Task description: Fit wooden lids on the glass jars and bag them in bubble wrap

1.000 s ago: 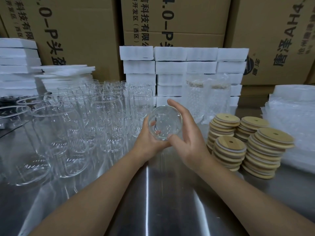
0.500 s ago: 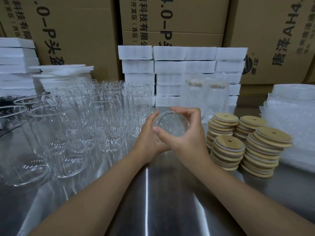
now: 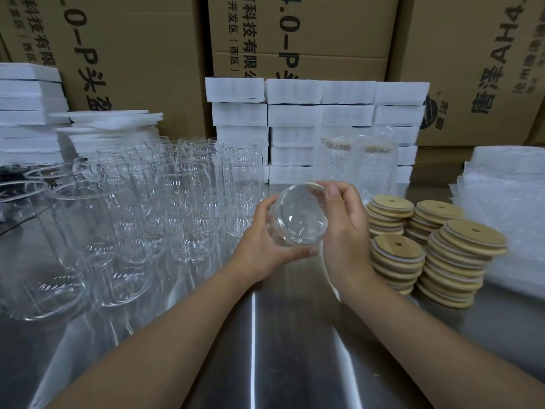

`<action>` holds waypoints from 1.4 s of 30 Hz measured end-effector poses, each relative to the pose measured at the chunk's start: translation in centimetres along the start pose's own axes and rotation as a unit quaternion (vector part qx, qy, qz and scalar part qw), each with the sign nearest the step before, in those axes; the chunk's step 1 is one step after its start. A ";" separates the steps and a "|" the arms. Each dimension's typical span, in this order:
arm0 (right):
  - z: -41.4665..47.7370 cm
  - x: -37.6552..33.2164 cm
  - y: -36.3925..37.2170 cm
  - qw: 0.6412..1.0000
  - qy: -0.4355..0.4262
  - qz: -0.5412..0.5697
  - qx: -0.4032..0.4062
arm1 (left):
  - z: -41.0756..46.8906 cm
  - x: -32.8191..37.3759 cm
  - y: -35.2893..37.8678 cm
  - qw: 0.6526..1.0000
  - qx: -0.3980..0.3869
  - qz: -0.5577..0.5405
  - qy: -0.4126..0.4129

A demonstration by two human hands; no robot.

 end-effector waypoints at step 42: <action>-0.8 -0.6 0.7 0.983 -0.072 -0.159 -0.063 | -1.1 -0.6 2.1 0.846 -0.127 -0.412 -0.314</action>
Point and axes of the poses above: each hand's wrist, its own z-axis towards the middle knuckle, its own y-axis out of the palm, x = y × z, the point moved 5 cm from there along z, towards the middle knuckle, and after that the axes turned 4 degrees about -z, right-handed, at the moved point
